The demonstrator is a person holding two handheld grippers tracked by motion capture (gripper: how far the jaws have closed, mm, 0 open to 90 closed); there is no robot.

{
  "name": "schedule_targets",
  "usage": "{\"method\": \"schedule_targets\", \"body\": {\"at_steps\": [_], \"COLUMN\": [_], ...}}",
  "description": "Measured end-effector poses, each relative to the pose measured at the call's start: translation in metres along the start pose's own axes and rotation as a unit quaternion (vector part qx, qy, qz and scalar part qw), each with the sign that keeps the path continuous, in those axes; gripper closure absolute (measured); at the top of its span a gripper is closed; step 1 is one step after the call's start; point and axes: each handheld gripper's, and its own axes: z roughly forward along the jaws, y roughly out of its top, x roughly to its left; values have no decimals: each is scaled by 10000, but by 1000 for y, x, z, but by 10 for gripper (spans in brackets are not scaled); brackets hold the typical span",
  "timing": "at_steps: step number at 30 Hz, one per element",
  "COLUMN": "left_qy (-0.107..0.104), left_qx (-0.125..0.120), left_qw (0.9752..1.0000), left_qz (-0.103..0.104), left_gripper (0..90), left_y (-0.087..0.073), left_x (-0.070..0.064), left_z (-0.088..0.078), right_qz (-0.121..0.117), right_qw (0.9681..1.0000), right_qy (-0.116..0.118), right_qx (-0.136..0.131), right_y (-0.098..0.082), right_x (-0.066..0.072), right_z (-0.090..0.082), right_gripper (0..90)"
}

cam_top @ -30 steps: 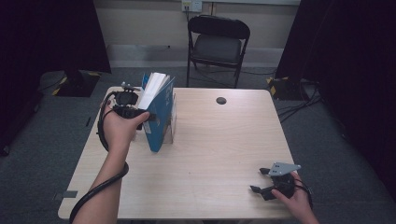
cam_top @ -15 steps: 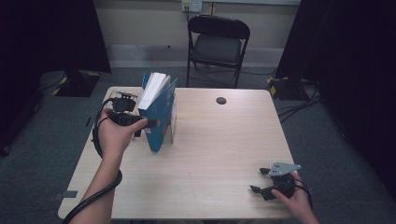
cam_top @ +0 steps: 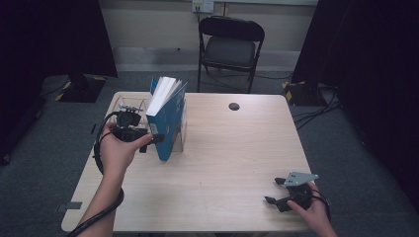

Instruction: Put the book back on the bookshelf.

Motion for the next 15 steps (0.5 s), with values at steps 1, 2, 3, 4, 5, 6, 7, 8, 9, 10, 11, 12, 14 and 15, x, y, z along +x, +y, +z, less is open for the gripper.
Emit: {"method": "schedule_targets", "body": {"at_steps": [1, 2, 3, 4, 5, 6, 7, 8, 9, 10, 11, 12, 14, 15], "left_qy": [-6, -31, -77, -89, -91, -114, -122, -160, -200, -190, -146, -171, -188, -173], "left_qx": [13, 15, 14, 16, 15, 12, 18, 10, 7, -9, 4, 23, 41, 42], "left_qw": [10000, 10000, 10000, 10000, 10000, 9999, 9999, 9999, 9998, 9998, 9999, 9998, 9997, 9998], "left_qz": [-26, -19, -19, -25, 0, 23, 32, 8, 16, 49, 84, 105, 124, 123], "left_gripper": [275, 274, 273, 274, 272, 272, 268, 265, 262, 252, 245, 235, 235, 234], "left_y": [-1, -3, -4, -6, -7, -8, -9, -10, -11, -12, -14, -14, -17, -18], "left_x": [0, 0, 0, 0, 0, 0, 0, -1, 0, -1, -1, -1, 0, 0], "left_z": [0, 0, 0, 0, 0, 0, 1, 1, 2, 2, 3, 3, 5, 5], "right_qz": [0, -1, 0, 1, -6, -5, -4, -5, -5, -8, -6, -7, -5, -5], "right_qw": [10000, 10000, 10000, 10000, 10000, 10000, 10000, 10000, 10000, 10000, 10000, 10000, 10000, 10000], "right_qy": [-1, -1, 1, 0, 9, 9, 10, 9, 10, 7, 9, 9, 9, 10], "right_qx": [0, 0, 1, 1, 2, 3, 3, 3, 3, 2, 3, 4, 3, 4], "right_y": [0, 0, 0, 0, 0, 0, 0, 0, 0, 0, 0, 0, 0, 0], "right_x": [0, 0, 0, 0, 0, 0, 0, 0, 0, 0, 0, 0, 0, 0], "right_z": [0, 0, 0, 0, 0, 0, 0, 0, 0, 0, 0, 0, 0, 0], "right_gripper": [168, 168, 169, 169, 169, 168, 168, 168, 168, 168, 169, 168, 168, 168]}}
